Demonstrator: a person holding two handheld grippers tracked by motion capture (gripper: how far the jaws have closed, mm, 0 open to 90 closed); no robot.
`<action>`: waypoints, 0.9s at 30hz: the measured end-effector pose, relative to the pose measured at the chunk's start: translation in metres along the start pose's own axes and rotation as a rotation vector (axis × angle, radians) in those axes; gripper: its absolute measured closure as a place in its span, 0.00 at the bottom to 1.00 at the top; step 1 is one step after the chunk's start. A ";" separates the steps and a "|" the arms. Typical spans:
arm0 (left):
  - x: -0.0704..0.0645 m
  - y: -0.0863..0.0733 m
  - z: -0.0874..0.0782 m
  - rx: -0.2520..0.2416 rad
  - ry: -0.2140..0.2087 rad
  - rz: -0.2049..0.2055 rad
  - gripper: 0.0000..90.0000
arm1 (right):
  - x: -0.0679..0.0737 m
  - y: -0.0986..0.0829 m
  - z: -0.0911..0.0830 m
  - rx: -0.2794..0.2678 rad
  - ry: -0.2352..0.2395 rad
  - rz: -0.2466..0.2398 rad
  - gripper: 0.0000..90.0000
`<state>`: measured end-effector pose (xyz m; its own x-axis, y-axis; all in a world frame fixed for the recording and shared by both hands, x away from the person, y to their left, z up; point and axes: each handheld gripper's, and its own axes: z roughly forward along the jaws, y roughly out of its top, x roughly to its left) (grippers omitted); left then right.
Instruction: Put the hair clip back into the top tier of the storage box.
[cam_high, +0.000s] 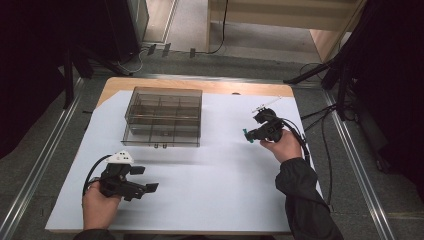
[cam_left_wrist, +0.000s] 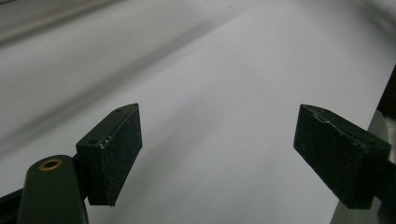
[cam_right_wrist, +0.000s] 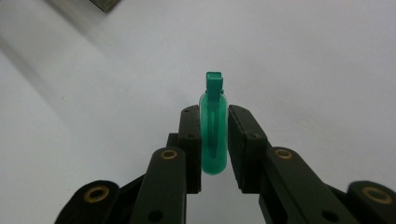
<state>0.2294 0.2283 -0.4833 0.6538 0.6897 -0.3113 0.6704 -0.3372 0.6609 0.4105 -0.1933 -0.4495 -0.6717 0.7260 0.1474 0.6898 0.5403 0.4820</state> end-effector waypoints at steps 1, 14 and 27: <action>0.000 0.000 0.000 -0.002 0.003 0.001 0.18 | 0.001 0.000 0.000 -0.008 0.004 -0.001 0.86; -0.002 0.001 0.002 0.001 0.007 0.009 0.18 | 0.020 0.006 -0.001 -0.075 0.060 -0.038 0.86; -0.001 0.000 0.001 0.001 0.004 0.001 0.18 | 0.038 0.014 -0.003 -0.095 0.060 -0.060 0.86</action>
<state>0.2292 0.2273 -0.4843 0.6529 0.6919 -0.3080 0.6703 -0.3386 0.6603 0.3942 -0.1593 -0.4343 -0.7281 0.6650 0.1660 0.6210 0.5375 0.5705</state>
